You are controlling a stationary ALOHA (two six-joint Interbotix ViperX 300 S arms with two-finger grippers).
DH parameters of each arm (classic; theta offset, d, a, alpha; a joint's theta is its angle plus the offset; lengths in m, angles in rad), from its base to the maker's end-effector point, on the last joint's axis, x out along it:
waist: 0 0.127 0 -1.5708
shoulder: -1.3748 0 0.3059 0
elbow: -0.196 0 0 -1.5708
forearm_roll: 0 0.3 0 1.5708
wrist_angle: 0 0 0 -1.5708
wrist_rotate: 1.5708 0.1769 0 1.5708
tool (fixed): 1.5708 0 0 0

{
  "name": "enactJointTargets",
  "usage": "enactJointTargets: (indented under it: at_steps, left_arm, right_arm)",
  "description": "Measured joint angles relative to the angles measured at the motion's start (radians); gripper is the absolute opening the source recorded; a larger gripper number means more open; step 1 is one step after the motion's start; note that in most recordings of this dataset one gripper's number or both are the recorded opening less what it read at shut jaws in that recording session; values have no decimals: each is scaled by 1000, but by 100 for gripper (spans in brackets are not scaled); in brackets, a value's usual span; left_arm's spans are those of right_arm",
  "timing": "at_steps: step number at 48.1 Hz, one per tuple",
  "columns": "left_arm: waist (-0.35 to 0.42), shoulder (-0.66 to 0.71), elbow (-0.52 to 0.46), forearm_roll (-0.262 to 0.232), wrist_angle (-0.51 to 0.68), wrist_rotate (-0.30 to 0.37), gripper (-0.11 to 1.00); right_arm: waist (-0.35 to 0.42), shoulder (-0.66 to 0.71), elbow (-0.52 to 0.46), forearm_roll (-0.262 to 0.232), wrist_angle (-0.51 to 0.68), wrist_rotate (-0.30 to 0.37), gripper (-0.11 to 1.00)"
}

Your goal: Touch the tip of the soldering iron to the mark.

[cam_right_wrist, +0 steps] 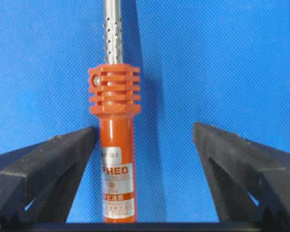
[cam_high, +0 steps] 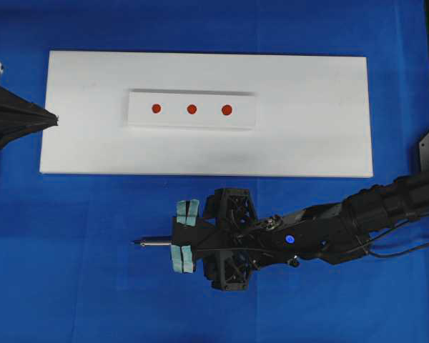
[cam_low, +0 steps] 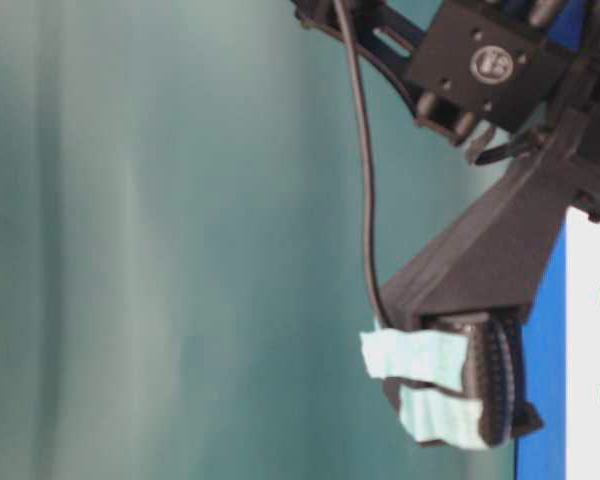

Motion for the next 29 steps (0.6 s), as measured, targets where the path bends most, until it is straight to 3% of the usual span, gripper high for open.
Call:
enactJointTargets:
  at_steps: [12, 29]
  left_arm:
    - [0, 0, 0, 0, 0, 0, 0]
    - [0, 0, 0, 0, -2, 0, 0]
  right_arm:
    - [6, -25, 0, 3, 29, -8, 91]
    - [37, -245, 2, -2, 187, -14, 90]
